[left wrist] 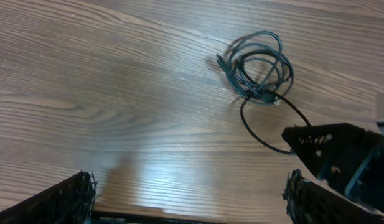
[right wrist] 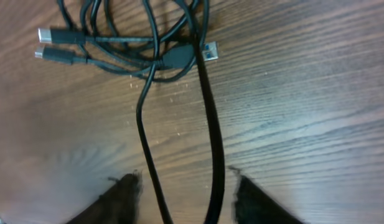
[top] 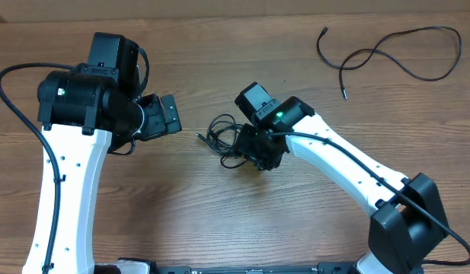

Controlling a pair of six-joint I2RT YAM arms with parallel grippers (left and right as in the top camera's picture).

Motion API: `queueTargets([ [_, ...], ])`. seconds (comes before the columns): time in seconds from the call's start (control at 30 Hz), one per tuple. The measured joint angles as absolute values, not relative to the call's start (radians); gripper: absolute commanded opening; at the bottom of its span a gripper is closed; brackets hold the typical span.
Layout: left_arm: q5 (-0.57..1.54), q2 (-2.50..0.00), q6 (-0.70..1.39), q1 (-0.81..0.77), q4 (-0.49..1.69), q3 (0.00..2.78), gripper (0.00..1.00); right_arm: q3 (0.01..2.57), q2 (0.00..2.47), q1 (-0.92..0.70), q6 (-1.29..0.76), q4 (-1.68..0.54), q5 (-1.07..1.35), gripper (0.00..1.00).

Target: Untangle cables

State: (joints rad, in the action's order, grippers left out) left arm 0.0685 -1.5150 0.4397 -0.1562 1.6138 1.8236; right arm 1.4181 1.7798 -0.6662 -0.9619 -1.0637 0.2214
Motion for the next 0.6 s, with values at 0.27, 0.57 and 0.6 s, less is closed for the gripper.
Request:
queueTargets([
  [0.27, 0.139, -1.515, 0.418, -0.157, 1.628, 1.824, 1.00, 1.417, 1.785, -0.661, -0.937, -1.019, 0.201, 0.04],
  [0.57, 0.169, -1.515, 0.408, -0.196, 1.639, 1.822, 0.99, 1.651, 1.782, -0.541, -0.603, -1.040, 0.424, 0.04],
  [0.6, 0.170, -1.515, 0.408, -0.197, 1.639, 1.822, 0.99, 1.686, 1.775, -0.528, -0.555, -1.056, 0.456, 0.04],
])
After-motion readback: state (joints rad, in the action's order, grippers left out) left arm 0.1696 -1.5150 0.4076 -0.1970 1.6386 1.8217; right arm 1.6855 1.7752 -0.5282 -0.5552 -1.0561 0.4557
